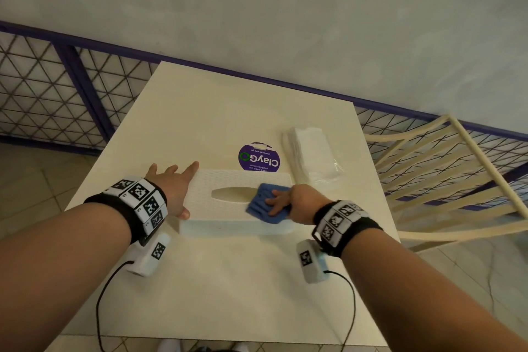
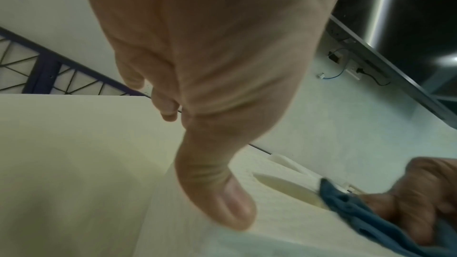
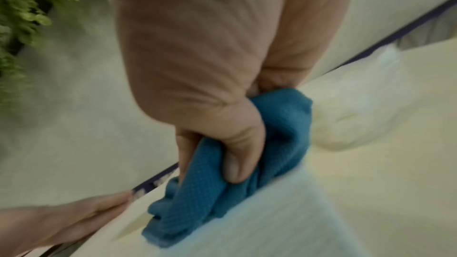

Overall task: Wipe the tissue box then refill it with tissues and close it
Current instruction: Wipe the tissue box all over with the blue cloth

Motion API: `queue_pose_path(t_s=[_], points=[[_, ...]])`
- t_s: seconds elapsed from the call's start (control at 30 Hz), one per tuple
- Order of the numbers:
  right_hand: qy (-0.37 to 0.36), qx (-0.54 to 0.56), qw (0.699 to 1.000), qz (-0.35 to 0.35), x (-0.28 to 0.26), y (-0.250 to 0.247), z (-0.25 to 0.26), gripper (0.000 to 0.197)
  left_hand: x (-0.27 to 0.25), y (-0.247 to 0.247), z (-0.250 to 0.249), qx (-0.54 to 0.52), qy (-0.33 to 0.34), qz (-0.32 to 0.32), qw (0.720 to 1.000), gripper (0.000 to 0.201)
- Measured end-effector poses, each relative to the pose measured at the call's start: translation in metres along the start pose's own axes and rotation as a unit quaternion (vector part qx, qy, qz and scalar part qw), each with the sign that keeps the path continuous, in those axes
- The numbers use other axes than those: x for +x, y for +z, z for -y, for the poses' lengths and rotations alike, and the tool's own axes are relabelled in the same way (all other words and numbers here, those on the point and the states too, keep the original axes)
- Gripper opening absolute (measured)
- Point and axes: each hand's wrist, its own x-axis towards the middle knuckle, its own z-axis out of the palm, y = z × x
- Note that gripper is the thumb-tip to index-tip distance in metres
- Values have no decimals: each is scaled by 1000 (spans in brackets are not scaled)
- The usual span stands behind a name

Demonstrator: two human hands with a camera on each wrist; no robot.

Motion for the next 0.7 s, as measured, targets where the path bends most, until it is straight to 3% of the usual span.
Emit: queue_pose_path(t_s=[0.1, 0.3, 0.4, 0.57, 0.63, 0.7], points=[[16, -9, 1000, -19, -10, 0, -4, 36, 2, 0, 1, 5, 2, 0, 1000, 118], [-40, 65, 995, -61, 26, 28, 70, 41, 2, -1, -5, 14, -4, 7, 1000, 116], [-43, 66, 996, -52, 28, 33, 71, 41, -1, -3, -7, 24, -15, 10, 1000, 114], [56, 106, 991, -59, -13, 14, 8, 40, -1, -1, -4, 2, -14, 18, 1000, 114], [87, 119, 987, -62, -25, 8, -1, 36, -7, -7, -7, 41, -16, 7, 999, 110], [135, 163, 972, -104, -33, 3, -2, 37, -12, -14, -15, 121, 12, -57, 991, 88]])
